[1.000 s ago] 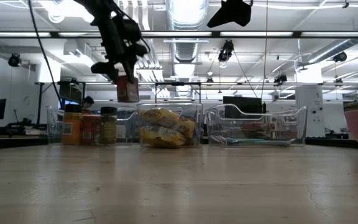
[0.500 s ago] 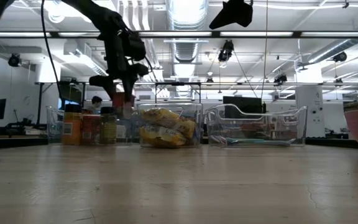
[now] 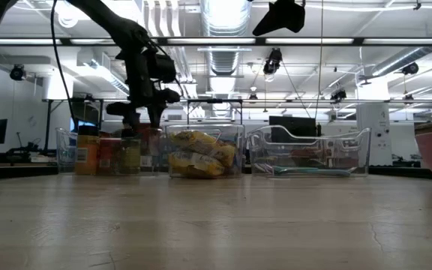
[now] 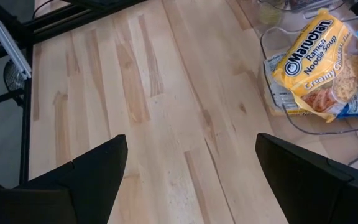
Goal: Pick & Place Food Item
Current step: Put the red seasoning can into the left transparent bin, then return to Home Position
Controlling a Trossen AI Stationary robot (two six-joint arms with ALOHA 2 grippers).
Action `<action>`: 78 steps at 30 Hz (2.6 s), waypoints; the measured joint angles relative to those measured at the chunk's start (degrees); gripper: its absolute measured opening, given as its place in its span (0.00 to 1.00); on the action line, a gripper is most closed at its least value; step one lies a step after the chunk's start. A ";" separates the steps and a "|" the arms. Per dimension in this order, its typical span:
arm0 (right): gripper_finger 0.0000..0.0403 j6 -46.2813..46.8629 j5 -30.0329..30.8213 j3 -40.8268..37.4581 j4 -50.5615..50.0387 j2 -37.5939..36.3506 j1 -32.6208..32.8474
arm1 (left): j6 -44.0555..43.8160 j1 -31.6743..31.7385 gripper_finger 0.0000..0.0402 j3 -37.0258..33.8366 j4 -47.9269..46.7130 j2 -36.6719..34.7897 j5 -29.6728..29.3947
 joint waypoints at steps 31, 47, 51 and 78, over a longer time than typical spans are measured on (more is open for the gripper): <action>0.87 0.31 -0.09 0.00 -0.33 0.02 0.39 | 0.76 -0.90 0.53 -7.95 5.51 0.00 0.33; 0.87 0.31 -0.11 0.00 -0.35 0.04 0.42 | 0.76 -0.87 0.73 -7.99 5.68 0.00 0.23; 0.87 0.31 -0.09 0.00 -0.42 0.04 0.68 | 0.63 -0.87 0.73 -7.99 5.97 0.00 0.22; 0.87 -0.66 0.29 -0.02 -0.54 -2.91 -0.96 | 6.18 -2.84 0.72 -5.80 5.21 -17.26 0.67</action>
